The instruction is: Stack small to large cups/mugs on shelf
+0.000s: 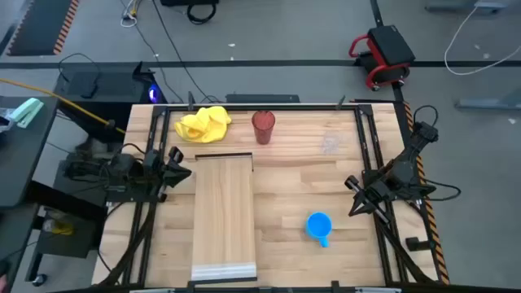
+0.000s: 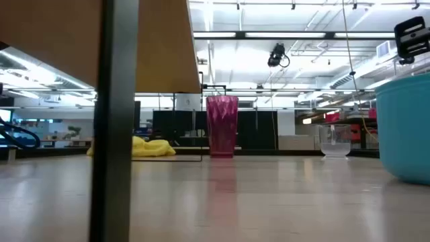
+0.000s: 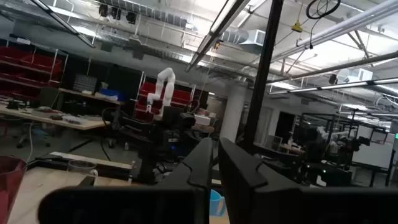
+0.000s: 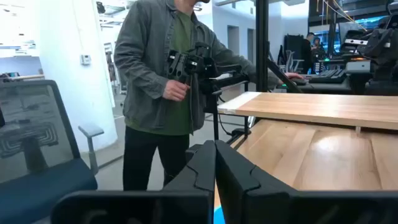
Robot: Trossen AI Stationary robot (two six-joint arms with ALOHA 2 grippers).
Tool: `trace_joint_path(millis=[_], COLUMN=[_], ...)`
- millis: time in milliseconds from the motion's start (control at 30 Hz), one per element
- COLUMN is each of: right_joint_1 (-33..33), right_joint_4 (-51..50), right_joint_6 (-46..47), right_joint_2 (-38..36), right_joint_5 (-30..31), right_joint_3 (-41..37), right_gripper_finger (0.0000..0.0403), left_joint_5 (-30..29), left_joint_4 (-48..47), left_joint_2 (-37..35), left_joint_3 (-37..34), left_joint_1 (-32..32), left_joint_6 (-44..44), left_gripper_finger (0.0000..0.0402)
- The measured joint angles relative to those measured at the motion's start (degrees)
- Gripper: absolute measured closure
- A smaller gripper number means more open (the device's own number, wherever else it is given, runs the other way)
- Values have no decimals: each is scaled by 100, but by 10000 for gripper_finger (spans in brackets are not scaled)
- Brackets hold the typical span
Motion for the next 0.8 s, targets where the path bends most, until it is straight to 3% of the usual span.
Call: trace_joint_path(millis=[800], right_joint_1=[0], right_joint_4=[0], right_joint_6=[0], right_joint_2=[0], right_joint_5=[0], right_joint_3=[0], right_gripper_finger=[386], left_joint_5=[1], left_joint_4=[0], left_joint_2=[0], left_joint_3=[2], left_joint_1=[0], left_joint_6=[5], left_gripper_finger=[375])
